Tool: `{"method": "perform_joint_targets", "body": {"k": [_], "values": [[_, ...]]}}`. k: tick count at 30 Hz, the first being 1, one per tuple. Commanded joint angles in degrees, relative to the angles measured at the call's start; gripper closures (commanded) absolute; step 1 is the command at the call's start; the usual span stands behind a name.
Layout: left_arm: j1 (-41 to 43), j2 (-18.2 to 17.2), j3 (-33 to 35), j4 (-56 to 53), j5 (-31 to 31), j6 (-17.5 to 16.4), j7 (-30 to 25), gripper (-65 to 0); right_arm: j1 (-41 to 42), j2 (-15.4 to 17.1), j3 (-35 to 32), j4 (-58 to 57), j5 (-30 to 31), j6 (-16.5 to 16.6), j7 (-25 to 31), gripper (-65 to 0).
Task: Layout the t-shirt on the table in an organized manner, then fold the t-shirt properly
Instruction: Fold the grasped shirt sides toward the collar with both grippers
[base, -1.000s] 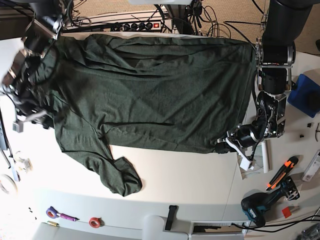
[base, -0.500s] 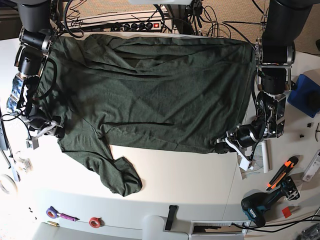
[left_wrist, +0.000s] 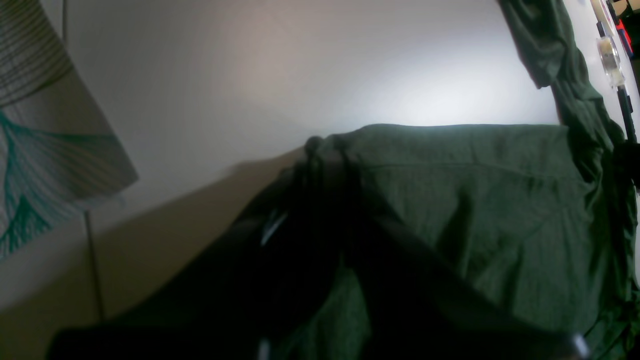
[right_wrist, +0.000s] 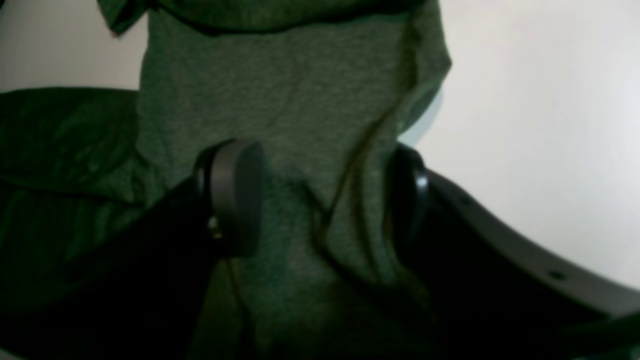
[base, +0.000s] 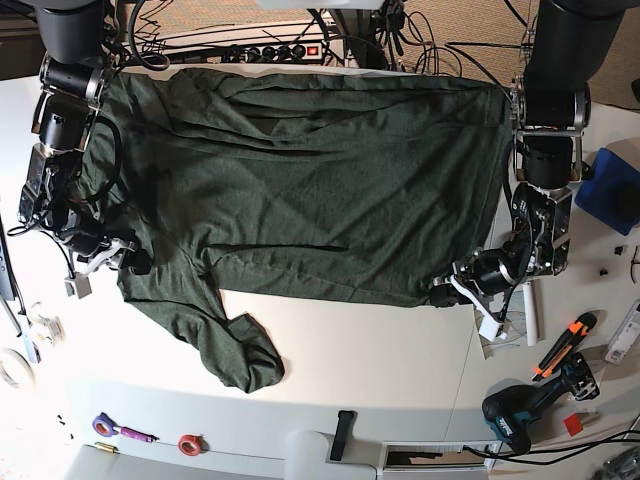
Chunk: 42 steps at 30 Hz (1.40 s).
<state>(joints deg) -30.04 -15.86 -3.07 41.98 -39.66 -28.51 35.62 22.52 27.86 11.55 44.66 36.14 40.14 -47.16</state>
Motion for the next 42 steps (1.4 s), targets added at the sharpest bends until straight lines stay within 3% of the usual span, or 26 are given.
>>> {"method": "perform_joint_targets", "body": {"k": [1,5,10,13,16,22,32,34,42], "values": [[-1.2,-0.3,0.0,0.5,0.5,0.0,0.3,0.0,0.0,0.2,-0.4,-0.1,-1.6,-0.1,-3.6,-28.6],[-1.2,-0.3,0.0,0.5,0.5,-0.2,0.3,0.0,0.0,0.3,-0.2,-0.1,-1.7,-0.1,-3.6,0.0],[-1.2,-0.7,-0.1,0.5,-1.9,-7.7,0.4,0.0,0.2,0.3,4.0,0.0,-1.6,-0.1,-1.6,0.0],[-0.6,-1.9,-1.3,0.6,-7.4,-11.5,1.4,0.0,0.1,0.3,9.4,1.8,-1.6,-0.1,-2.2,0.0],[0.1,-2.7,-5.9,0.9,-13.0,-11.5,4.6,0.0,0.0,0.3,14.5,4.5,-0.2,-0.1,-6.4,0.0],[1.7,-3.7,-14.9,2.6,-21.1,-11.5,13.3,0.0,0.0,0.3,19.9,8.1,11.2,-0.1,-14.6,0.0],[2.2,-8.4,-15.2,2.7,-45.3,-11.5,37.4,0.0,-3.9,0.3,20.0,18.7,29.4,-0.1,-28.9,0.0],[3.2,-9.2,-15.2,3.3,-45.3,-11.5,40.7,0.0,-7.4,0.3,20.0,24.1,30.6,-0.1,-29.1,0.0],[10.8,-10.2,-15.2,9.7,-45.3,-11.5,41.2,0.0,-20.4,0.3,20.0,39.7,30.2,-0.1,-29.2,0.0]]}}
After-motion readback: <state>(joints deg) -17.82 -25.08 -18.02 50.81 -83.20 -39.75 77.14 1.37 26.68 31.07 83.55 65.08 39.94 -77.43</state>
